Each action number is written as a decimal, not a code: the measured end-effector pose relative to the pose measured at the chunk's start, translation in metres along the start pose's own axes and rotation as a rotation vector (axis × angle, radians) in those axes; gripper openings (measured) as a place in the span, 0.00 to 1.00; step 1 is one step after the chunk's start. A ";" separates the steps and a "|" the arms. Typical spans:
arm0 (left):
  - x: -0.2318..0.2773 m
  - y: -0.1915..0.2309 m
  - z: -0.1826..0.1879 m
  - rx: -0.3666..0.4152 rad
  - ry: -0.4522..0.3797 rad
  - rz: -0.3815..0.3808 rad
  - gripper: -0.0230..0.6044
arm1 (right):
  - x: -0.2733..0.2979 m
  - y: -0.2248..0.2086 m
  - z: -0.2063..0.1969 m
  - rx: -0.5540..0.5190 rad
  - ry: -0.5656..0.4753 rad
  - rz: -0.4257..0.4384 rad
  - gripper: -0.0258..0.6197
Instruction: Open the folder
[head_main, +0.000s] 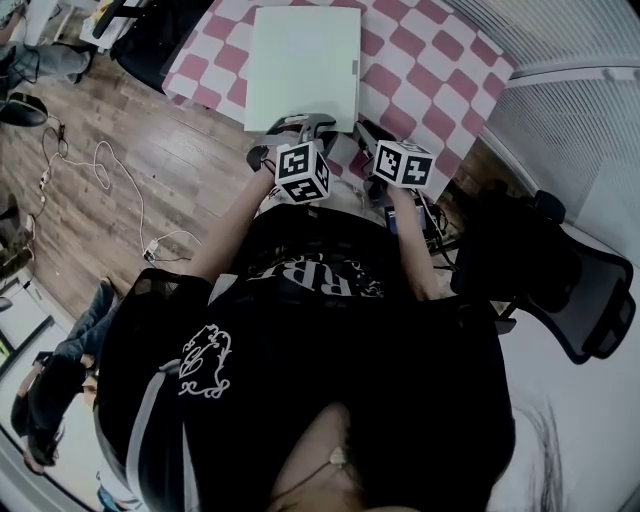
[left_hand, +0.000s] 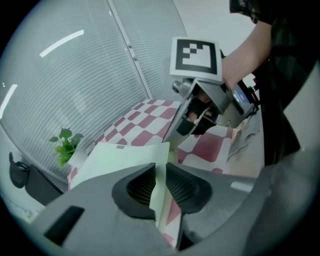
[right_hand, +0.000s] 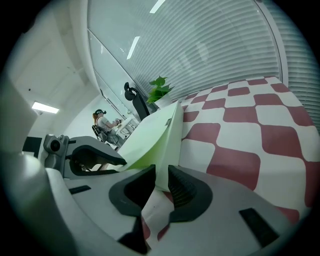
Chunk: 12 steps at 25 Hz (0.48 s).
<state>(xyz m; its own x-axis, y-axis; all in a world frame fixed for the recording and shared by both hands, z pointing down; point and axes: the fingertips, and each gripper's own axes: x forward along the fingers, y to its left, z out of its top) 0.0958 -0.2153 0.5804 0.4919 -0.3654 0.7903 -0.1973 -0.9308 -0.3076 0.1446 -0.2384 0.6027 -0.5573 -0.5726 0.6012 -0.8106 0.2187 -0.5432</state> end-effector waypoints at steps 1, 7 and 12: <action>-0.003 0.002 0.002 -0.026 -0.016 0.005 0.15 | 0.000 0.000 0.000 -0.002 0.002 -0.003 0.13; -0.022 0.021 0.006 -0.271 -0.146 0.023 0.10 | 0.000 -0.002 -0.002 0.023 0.026 -0.019 0.13; -0.031 0.031 0.007 -0.362 -0.185 0.023 0.08 | 0.000 0.002 0.000 -0.025 0.026 -0.041 0.13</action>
<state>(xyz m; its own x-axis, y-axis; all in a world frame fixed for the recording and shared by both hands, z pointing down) 0.0807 -0.2325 0.5430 0.6221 -0.4114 0.6662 -0.4797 -0.8727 -0.0910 0.1426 -0.2380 0.6019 -0.5277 -0.5609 0.6379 -0.8370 0.2157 -0.5028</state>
